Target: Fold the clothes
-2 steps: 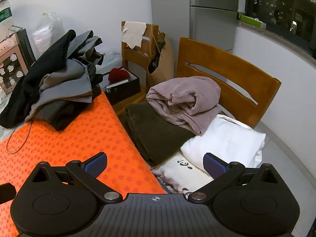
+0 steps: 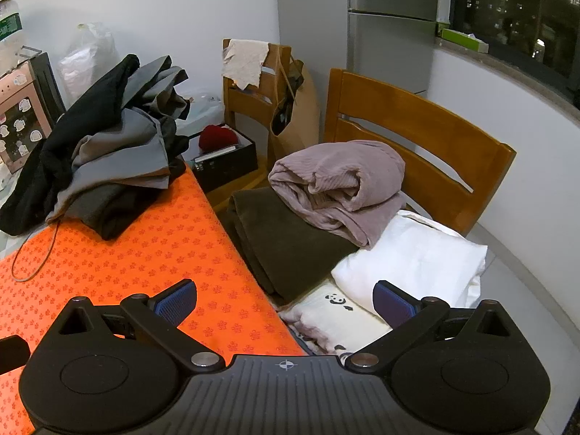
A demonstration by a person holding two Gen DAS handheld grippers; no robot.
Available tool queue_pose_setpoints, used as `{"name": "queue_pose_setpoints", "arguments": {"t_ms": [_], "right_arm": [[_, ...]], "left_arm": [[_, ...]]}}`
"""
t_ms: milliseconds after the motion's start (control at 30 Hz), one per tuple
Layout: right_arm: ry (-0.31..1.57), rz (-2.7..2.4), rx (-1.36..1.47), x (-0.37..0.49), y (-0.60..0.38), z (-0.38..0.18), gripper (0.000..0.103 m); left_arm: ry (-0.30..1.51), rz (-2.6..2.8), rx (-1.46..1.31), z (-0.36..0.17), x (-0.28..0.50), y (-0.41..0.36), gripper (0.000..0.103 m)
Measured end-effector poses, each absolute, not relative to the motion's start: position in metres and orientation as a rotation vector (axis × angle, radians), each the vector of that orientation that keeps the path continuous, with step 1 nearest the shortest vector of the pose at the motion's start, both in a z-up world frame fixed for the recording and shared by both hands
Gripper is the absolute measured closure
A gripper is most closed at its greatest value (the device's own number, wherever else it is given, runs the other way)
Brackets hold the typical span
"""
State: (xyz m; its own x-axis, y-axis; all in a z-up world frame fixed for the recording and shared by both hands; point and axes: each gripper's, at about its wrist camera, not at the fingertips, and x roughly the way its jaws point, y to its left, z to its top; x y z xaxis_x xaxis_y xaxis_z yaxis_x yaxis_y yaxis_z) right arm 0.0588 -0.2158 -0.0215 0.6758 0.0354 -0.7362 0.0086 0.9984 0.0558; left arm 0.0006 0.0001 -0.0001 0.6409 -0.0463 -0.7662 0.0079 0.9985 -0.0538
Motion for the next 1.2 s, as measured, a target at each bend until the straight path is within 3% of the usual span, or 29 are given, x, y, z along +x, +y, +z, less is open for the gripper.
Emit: {"name": "queue_pose_setpoints", "arguments": {"t_ms": [1200], "right_arm": [[0.833, 0.014, 0.061, 0.0602, -0.2157, -0.0223, 0.0]], "left_arm": [[0.884, -0.026, -0.042, -0.0024, 0.0023, -0.0014, 0.0]]}}
